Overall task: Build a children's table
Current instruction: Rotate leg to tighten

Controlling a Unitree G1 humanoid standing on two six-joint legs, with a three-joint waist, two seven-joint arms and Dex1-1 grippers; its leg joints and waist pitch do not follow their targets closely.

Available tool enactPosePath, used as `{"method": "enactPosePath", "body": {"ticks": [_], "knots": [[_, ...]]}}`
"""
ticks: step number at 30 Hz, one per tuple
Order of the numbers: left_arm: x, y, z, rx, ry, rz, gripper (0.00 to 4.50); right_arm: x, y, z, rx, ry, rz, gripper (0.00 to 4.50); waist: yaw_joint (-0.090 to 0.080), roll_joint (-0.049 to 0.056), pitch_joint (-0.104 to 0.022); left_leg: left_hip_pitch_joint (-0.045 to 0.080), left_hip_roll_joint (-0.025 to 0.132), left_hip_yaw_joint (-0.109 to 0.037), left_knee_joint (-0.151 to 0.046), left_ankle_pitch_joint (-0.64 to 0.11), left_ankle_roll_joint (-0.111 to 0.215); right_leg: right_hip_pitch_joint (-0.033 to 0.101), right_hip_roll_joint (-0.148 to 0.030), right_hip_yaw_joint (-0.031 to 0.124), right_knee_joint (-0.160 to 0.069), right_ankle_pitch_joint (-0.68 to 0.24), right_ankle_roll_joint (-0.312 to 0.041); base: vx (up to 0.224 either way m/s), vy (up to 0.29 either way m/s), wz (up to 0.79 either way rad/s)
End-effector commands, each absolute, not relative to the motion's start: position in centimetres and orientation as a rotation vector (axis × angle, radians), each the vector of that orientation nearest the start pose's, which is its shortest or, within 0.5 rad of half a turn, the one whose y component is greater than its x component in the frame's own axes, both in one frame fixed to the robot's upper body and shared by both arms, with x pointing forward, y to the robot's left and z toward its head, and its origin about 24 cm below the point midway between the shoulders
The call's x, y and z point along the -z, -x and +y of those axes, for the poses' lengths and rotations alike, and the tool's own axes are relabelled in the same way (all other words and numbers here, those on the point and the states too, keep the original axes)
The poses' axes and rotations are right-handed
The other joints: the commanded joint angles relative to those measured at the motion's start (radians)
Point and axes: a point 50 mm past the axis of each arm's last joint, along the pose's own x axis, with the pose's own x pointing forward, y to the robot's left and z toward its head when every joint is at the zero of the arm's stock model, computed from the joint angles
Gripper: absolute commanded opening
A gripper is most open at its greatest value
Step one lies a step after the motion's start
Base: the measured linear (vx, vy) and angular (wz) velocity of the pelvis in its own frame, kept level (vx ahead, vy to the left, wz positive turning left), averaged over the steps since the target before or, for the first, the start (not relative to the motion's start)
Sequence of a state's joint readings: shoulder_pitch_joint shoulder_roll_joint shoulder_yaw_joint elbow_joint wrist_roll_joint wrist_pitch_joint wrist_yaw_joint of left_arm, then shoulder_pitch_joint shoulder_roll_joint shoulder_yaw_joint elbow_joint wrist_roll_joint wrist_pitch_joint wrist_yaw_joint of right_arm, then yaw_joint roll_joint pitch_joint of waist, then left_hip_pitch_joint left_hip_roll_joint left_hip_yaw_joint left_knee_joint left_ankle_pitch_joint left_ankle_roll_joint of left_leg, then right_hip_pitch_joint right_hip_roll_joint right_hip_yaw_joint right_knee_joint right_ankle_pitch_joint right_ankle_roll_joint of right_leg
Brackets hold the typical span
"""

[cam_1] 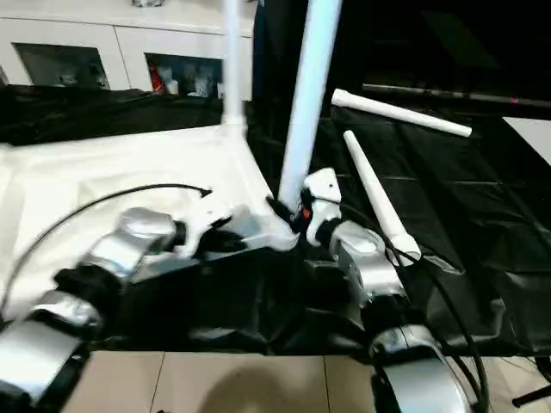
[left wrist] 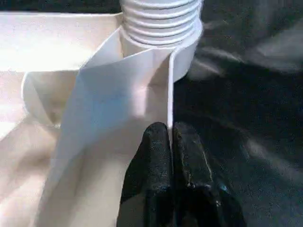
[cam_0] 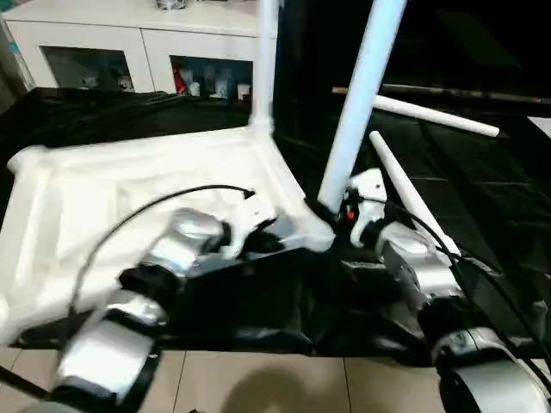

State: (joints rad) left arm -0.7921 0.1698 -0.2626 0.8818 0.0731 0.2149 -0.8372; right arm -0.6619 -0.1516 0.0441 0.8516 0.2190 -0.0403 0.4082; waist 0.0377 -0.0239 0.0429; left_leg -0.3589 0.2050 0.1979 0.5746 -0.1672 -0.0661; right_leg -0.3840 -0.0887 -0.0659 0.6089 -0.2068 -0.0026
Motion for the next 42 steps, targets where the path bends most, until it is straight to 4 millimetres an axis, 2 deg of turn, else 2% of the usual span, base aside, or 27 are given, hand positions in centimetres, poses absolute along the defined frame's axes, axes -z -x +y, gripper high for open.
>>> {"method": "enactPosePath", "body": {"ticks": [1, 2, 3, 4, 5, 6, 7, 8, 13, 18, 22, 23, 26, 27, 28, 29, 30, 32, 34, 37, 39, 40, 41, 42], "knots": [[-5.9, -36.4, 8.8, 0.827, -0.291, 0.493, 0.0, 0.3, -34.3, -15.8, -0.208, -0.032, 0.46, 1.9, 0.002, 0.005, -0.045, 0.02, 0.027, -0.025, -0.075, -0.429, -0.033, 0.01, -0.058, 0.041, -0.102, -0.409, -0.182, 0.0, 0.0, 0.0], [-5.9, -36.4, 8.8, 0.827, -0.291, 0.493, 0.0, 0.3, -34.3, -15.8, -0.208, -0.032, 0.46, 1.9, 0.002, 0.005, -0.045, 0.02, 0.027, -0.025, -0.075, -0.429, -0.033, 0.01, -0.058, 0.041, -0.102, -0.409, -0.182, 0.0, 0.0, 0.0], [-5.8, -36.3, 7.2, 0.803, -0.275, 0.499, 0.0, 0.1, -34.7, -14.9, -0.18, -0.051, 0.465, 1.9, 0.005, 0.008, -0.044, 0.015, 0.025, -0.024, -0.076, -0.41, -0.024, 0.012, -0.058, 0.04, -0.105, -0.394, -0.179, 0.0, 0.0, 0.0], [-5.9, -36.3, 6.7, 0.799, -0.267, 0.497, 0.0, 0.1, -34.9, -14.6, -0.173, -0.058, 0.468, 1.9, 0.004, 0.008, -0.045, 0.014, 0.027, -0.023, -0.075, -0.402, -0.025, 0.013, -0.058, 0.042, -0.102, -0.375, -0.181, 0.0, 0.0, 0.0], [-6.1, -36.2, 5.3, 0.788, -0.26, 0.486, 0.0, -0.1, -35.2, -13.8, -0.162, -0.06, 0.473, 1.9, 0.004, 0.009, -0.046, 0.015, 0.027, -0.021, -0.075, -0.395, -0.024, 0.013, -0.055, 0.042, -0.099, -0.344, -0.187, 0.0, 0.0, 0.0], [-6.2, -36.1, 4.4, 0.786, -0.264, 0.475, 0.0, -0.3, -35.3, -13.3, -0.16, -0.048, 0.475, 1.9, 0.004, -0.012, -0.048, 0.012, 0.026, -0.019, -0.073, -0.381, -0.014, 0.016, -0.053, 0.04, -0.099, -0.323, -0.189, 0.0, 0.0, 0.0], [-6.2, -36.1, 4.3, 0.784, -0.268, 0.475, 0.0, -0.3, -35.4, -13.2, -0.159, -0.045, 0.476, 1.9, 0.01, -0.006, -0.049, 0.01, 0.024, -0.02, -0.072, -0.366, -0.008, 0.018, -0.055, 0.041, -0.095, -0.313, -0.189, 0.0, 0.0, 0.0], [-6.2, -36.1, 4.3, 0.783, -0.269, 0.474, 0.0, -0.3, -35.4, -13.1, -0.159, -0.045, 0.476, 1.9, 0.013, -0.002, -0.048, 0.006, 0.024, -0.019, -0.072, -0.345, 0.004, 0.019, -0.057, 0.042, -0.097, -0.297, -0.185, 0.0, 0.0, 0.0], [-6.2, -36.2, 4.9, 0.752, -0.282, 0.474, 0.0, -0.3, -35.5, -12.6, -0.164, -0.042, 0.474, 1.9, 0.02, -0.007, -0.049, 0.003, 0.024, -0.018, -0.074, -0.315, 0.016, 0.024, -0.056, 0.04, -0.094, -0.276, -0.171, 0.0, 0.0, 0.0], [-6.2, -36.4, 5.8, 0.717, -0.298, 0.483, 0.0, -0.6, -35.7, -12.2, -0.173, -0.041, 0.451, 1.9, 0.016, -0.004, -0.046, 0.006, 0.025, -0.021, -0.078, -0.355, 0.002, 0.018, -0.057, 0.04, -0.101, -0.346, -0.154, 0.0, 0.0, 0.0], [-6.2, -36.5, 6.1, 0.715, -0.302, 0.483, 0.0, -1.0, -35.9, -11.8, -0.209, -0.066, 0.433, 1.9, 0.014, -0.001, -0.046, 0.006, 0.026, -0.021, -0.079, -0.366, 0.0, 0.017, -0.055, 0.04, -0.101, -0.327, -0.159, 0.0, 0.0, 0.0], [-6.2, -36.5, 6.2, 0.717, -0.305, 0.482, 0.0, -1.2, -36.0, -11.7, -0.229, -0.067, 0.424, 2.46, 0.013, 0.001, -0.046, 0.007, 0.026, -0.02, -0.079, -0.368, 0.0, 0.016, -0.056, 0.041, -0.101, -0.324, -0.163, 0.0, 0.0, 0.0], [-6.2, -36.5, 6.4, 0.724, -0.312, 0.483, 0.0, -1.7, -36.2, -11.5, -0.263, -0.028, 0.394, 2.46, 0.011, 0.002, -0.048, 0.002, 0.025, -0.021, -0.079, -0.361, 0.001, 0.02, -0.057, 0.04, -0.1, -0.318, -0.171, 0.0, 0.0, 0.0], [-6.2, -36.5, 6.5, 0.726, -0.318, 0.485, 0.0, -1.9, -36.4, -11.4, -0.28, -0.036, 0.385, 2.76, 0.009, -0.003, -0.055, -0.006, 0.025, -0.022, -0.076, -0.315, 0.004, 0.028, -0.058, 0.041, -0.091, -0.264, -0.173, 0.0, 0.0, 0.0], [-6.2, -36.5, 6.5, 0.726, -0.318, 0.485, 0.0, -1.9, -36.4, -11.4, -0.28, -0.036, 0.385, 2.85, 0.008, -0.003, -0.057, -0.009, 0.025, -0.022, -0.075, -0.291, 0.01, 0.031, -0.056, 0.04, -0.087, -0.23, -0.181, 0.0, 0.0, 0.0], [-6.3, -36.6, 6.7, 0.725, -0.321, 0.483, 0.0, -2.4, -36.6, -11.4, -0.303, -0.031, 0.365, 2.91, 0.008, 0.002, -0.052, -0.005, 0.025, -0.017, -0.073, -0.287, 0.022, 0.022, -0.055, 0.04, -0.091, -0.216, -0.192, 0.0, 0.0, 0.0], [-6.4, -36.7, 6.8, 0.725, -0.322, 0.482, 0.0, -2.7, -36.7, -11.4, -0.314, -0.029, 0.354, 2.98, 0.005, 0.0, -0.052, -0.009, 0.024, -0.017, -0.073, -0.287, 0.024, 0.025, -0.054, 0.039, -0.089, -0.219, -0.197, 0.0, 0.0, 0.0], [-6.6, -36.8, 6.9, 0.726, -0.33, 0.474, 0.0, -3.2, -36.9, -11.4, -0.341, -0.026, 0.333, 3.21, 0.006, -0.001, -0.053, -0.007, 0.024, -0.016, -0.072, -0.288, 0.028, 0.025, -0.054, 0.039, -0.089, -0.225, -0.199, 0.0, 0.0, 0.0], [-6.8, -36.9, 7.1, 0.73, -0.34, 0.463, 0.0, -3.7, -37.1, -11.4, -0.374, -0.021, 0.311, 3.35, 0.004, -0.001, -0.055, -0.011, 0.025, -0.017, -0.071, -0.265, 0.034, 0.028, -0.054, 0.039, -0.085, -0.196, -0.206, 0.0, 0.0, 0.0], [-7.2, -37.1, 7.6, 0.768, -0.374, 0.425, 0.0, -4.9, -37.3, -11.8, -0.468, -0.007, 0.257, 3.59, 0.008, -0.002, -0.061, -0.012, 0.025, -0.014, -0.062, -0.197, 0.061, 0.033, -0.054, 0.04, -0.072, -0.078, -0.238, 0.0, 0.0, 0.0], [-7.3, -37.1, 7.6, 0.78, -0.383, 0.415, 0.0, -5.1, -37.3, -11.9, -0.487, -0.007, 0.249, 3.75, 0.01, 0.0, -0.068, -0.015, 0.024, -0.013, -0.054, -0.12, 0.096, 0.038, -0.053, 0.039, -0.056, 0.052, -0.267, 0.0, 0.0, 0.0], [-7.3, -37.0, 8.1, 0.821, -0.386, 0.413, 0.0, -5.6, -37.0, -12.7, -0.563, 0.024, 0.226, 3.96, 0.009, -0.001, -0.072, -0.017, 0.022, -0.011, -0.047, -0.06, 0.126, 0.039, -0.048, 0.039, -0.045, 0.153, -0.29, 0.0, 0.0, 0.0], [-7.4, -36.9, 8.4, 0.86, -0.397, 0.397, 0.0, -5.8, -36.8, -13.2, -0.605, 0.047, 0.217, 3.96, 0.015, -0.003, -0.072, -0.017, 0.022, -0.009, -0.041, -0.023, 0.158, 0.038, -0.047, 0.038, -0.038, 0.233, -0.302, 0.0, 0.0, 0.0], [-7.3, -36.7, 8.7, 0.889, -0.404, 0.394, 0.0, -6.0, -36.5, -13.7, -0.642, 0.068, 0.21, 4.07, 0.021, -0.003, -0.073, -0.014, 0.021, -0.008, -0.038, -0.012, 0.181, 0.038, -0.048, 0.038, -0.035, 0.266, -0.312, 0.0, 0.0, 0.0]]}}
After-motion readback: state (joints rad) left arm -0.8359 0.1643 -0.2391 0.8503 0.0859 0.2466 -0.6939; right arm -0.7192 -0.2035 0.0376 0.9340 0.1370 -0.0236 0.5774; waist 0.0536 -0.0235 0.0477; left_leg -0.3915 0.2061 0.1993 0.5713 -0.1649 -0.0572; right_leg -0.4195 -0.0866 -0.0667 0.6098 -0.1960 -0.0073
